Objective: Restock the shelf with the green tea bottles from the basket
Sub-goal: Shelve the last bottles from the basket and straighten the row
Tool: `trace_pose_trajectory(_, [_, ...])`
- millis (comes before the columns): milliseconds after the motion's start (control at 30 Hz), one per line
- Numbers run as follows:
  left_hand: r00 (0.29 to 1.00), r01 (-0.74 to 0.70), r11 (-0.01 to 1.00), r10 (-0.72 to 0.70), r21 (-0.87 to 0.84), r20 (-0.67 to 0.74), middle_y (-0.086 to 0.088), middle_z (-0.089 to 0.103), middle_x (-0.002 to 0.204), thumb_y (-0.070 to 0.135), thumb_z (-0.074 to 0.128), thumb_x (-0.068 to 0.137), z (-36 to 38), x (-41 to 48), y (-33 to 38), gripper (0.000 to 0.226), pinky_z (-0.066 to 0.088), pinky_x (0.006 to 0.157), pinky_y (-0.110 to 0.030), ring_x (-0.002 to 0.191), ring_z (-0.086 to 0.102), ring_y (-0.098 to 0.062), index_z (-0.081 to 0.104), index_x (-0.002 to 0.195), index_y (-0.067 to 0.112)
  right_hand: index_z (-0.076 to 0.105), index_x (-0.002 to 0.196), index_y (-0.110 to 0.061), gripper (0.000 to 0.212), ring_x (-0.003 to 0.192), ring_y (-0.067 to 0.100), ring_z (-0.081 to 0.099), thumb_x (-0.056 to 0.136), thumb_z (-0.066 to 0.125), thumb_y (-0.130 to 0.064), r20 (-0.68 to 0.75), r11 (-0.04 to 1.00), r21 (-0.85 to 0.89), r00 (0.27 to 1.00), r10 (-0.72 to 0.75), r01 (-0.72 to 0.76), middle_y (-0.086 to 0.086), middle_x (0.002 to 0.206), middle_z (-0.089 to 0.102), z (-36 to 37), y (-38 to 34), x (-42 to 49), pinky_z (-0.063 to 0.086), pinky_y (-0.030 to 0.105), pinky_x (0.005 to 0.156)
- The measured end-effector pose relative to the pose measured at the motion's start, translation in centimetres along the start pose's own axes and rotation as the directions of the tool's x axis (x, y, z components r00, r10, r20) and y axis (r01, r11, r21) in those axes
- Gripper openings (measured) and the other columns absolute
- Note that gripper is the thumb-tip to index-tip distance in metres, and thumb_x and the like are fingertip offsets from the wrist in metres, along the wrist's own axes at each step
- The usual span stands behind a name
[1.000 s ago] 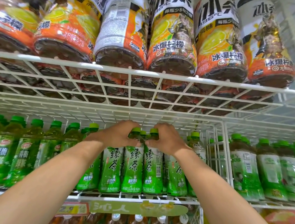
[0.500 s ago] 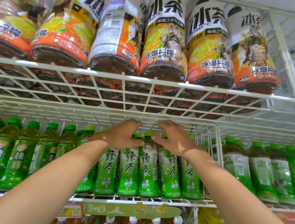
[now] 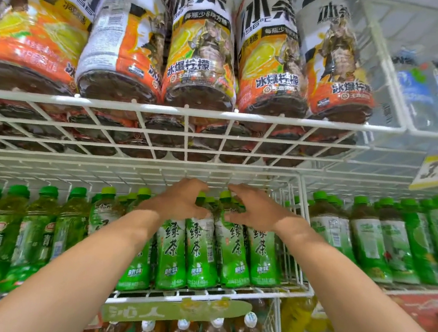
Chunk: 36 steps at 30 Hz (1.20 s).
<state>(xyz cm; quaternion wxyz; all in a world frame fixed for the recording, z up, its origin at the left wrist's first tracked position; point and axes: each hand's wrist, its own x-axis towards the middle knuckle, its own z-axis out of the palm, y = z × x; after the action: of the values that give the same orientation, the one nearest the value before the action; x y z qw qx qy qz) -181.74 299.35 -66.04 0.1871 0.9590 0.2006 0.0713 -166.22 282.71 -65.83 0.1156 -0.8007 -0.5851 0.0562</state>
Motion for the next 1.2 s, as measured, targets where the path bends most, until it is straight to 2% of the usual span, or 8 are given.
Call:
trace_pose_trajectory(167, [1.0,0.024,0.999,-0.024,-0.039,-0.015,-0.006,0.053,0.14,0.036,0.08,0.083,0.2,0.2,-0.2,0.061,0.043,0.101,-0.032,0.129,0.048,-0.023,0.058,0.138,0.019,0.055,0.139,-0.016,0.057,0.119,0.025,0.056,0.09,0.074,-0.04,0.014,0.999,0.04,1.0,-0.02,0.019,0.007,0.131,0.06,0.5,-0.1,1.0,0.049,0.039,0.099])
trace_pose_trajectory(333, [0.998,0.046,0.997,-0.049,-0.067,-0.041,-0.004,0.053,0.138,0.042,0.082,0.079,0.8,0.5,-0.4,0.067,0.042,0.094,-0.028,0.128,0.05,-0.023,0.057,0.138,0.021,0.048,0.148,-0.017,0.071,0.124,0.026,0.054,0.088,0.076,-0.041,-0.062,0.997,0.066,0.998,-0.022,0.026,0.01,0.138,0.056,1.0,-0.3,0.9,0.046,0.039,0.103])
trace_pose_trajectory(500, [0.997,0.067,0.996,-0.069,-0.051,-0.045,-0.007,0.05,0.146,0.047,0.081,0.079,1.0,0.3,-0.4,0.078,0.04,0.102,-0.03,0.133,0.047,-0.024,0.05,0.145,0.021,0.044,0.152,-0.016,0.075,0.129,0.028,0.051,0.089,0.075,-0.043,-0.097,0.999,0.04,0.995,-0.021,0.025,0.011,0.144,0.053,1.4,-0.4,1.0,0.045,0.04,0.107])
trace_pose_trajectory(767, [0.991,-0.078,0.997,0.08,0.018,-0.107,-0.002,0.056,0.144,0.053,0.067,0.09,0.7,-0.3,2.5,0.066,0.045,0.103,-0.035,0.131,0.052,-0.023,0.051,0.145,0.02,0.048,0.149,-0.014,0.058,0.132,0.024,0.053,0.1,0.058,-0.044,-0.249,0.999,0.037,0.967,0.045,-0.037,0.007,0.147,0.054,-0.7,2.3,-1.3,0.042,0.038,0.111])
trace_pose_trajectory(900, [0.994,-0.083,0.996,0.084,0.021,-0.075,-0.003,0.066,0.114,0.05,0.074,0.083,2.0,1.2,5.3,0.047,0.052,0.087,-0.038,0.106,0.063,-0.027,0.065,0.114,0.017,0.052,0.144,-0.016,0.057,0.127,0.029,0.056,0.097,0.063,-0.047,-0.177,0.989,0.025,0.973,0.147,-0.145,0.009,0.14,0.058,-0.3,3.7,-2.3,0.047,0.04,0.105])
trace_pose_trajectory(1000, [0.996,-0.056,0.997,0.059,0.048,-0.067,-0.007,0.061,0.129,0.046,0.077,0.082,2.6,1.6,5.5,0.058,0.046,0.091,-0.034,0.118,0.056,-0.027,0.062,0.126,0.012,0.058,0.136,-0.013,0.053,0.118,0.028,0.061,0.096,0.065,-0.046,-0.164,0.98,0.092,0.968,0.19,-0.177,0.01,0.129,0.065,0.3,4.0,-2.2,0.049,0.032,0.094])
trace_pose_trajectory(1100, [0.996,-0.062,0.997,0.065,0.044,-0.059,-0.009,0.053,0.144,0.044,0.077,0.085,2.7,1.6,5.4,0.069,0.039,0.097,-0.031,0.132,0.047,-0.027,0.054,0.141,0.011,0.061,0.134,-0.011,0.052,0.115,0.027,0.064,0.094,0.07,-0.042,-0.171,0.963,0.183,0.958,0.229,-0.197,0.008,0.125,0.067,0.2,3.8,-1.9,0.051,0.035,0.099])
trace_pose_trajectory(1200, [0.997,-0.063,0.998,0.063,0.02,-0.039,-0.008,0.052,0.146,0.043,0.077,0.085,2.5,1.6,5.2,0.07,0.036,0.097,-0.028,0.134,0.045,-0.025,0.053,0.143,0.012,0.065,0.122,-0.01,0.042,0.104,0.025,0.066,0.093,0.071,-0.04,-0.185,0.955,0.196,0.948,0.261,-0.224,0.008,0.113,0.07,0.5,3.7,-1.9,0.053,0.033,0.088])
